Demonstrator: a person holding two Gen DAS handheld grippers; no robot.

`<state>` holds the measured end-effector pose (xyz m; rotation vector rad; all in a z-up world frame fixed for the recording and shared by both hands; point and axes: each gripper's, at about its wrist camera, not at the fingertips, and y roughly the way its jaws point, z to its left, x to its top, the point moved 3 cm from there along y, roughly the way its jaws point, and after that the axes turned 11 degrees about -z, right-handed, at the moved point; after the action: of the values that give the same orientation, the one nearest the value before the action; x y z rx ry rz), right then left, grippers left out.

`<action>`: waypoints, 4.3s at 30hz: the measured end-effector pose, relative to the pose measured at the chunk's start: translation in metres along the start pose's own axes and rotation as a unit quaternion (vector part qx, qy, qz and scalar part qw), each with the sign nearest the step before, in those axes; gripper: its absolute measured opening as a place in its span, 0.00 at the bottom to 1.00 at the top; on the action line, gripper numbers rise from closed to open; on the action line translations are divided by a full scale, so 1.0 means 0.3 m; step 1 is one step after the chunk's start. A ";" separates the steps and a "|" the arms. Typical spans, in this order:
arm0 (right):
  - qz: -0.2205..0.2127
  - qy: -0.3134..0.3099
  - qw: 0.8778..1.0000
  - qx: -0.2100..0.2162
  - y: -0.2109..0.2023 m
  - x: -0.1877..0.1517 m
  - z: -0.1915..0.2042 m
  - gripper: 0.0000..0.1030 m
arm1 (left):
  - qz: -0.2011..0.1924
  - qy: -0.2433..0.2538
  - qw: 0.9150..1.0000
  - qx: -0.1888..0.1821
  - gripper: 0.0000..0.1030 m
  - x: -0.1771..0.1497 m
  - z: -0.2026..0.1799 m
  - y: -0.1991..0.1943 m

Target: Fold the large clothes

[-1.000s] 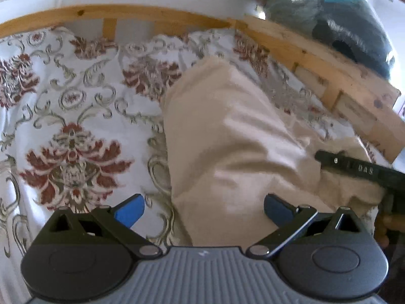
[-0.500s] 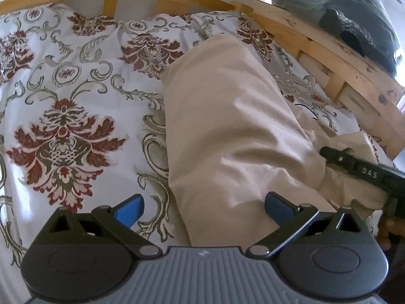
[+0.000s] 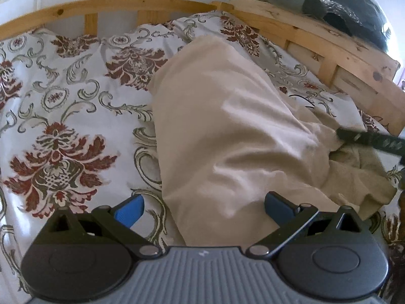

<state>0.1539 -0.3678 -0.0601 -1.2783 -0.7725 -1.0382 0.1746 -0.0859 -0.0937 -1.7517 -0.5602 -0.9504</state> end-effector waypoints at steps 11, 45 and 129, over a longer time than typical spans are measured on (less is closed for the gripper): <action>-0.059 -0.178 0.964 0.189 0.278 0.240 0.353 0.93 | 0.011 -0.010 0.999 -0.030 1.00 0.000 0.025 0.025; 0.103 -0.092 0.988 -0.073 0.144 -0.129 -0.001 0.99 | -0.003 -0.034 0.999 0.008 1.00 -0.027 0.011 -0.008; 0.056 0.053 0.996 0.038 0.192 -0.094 -0.057 0.66 | 0.060 -0.171 0.979 -0.093 0.77 0.111 0.204 0.219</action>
<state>0.1952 -0.3807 -0.1104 -1.1786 -0.6453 -0.9688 0.2632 -0.0556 -0.1136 -2.1118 -0.5891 -0.6354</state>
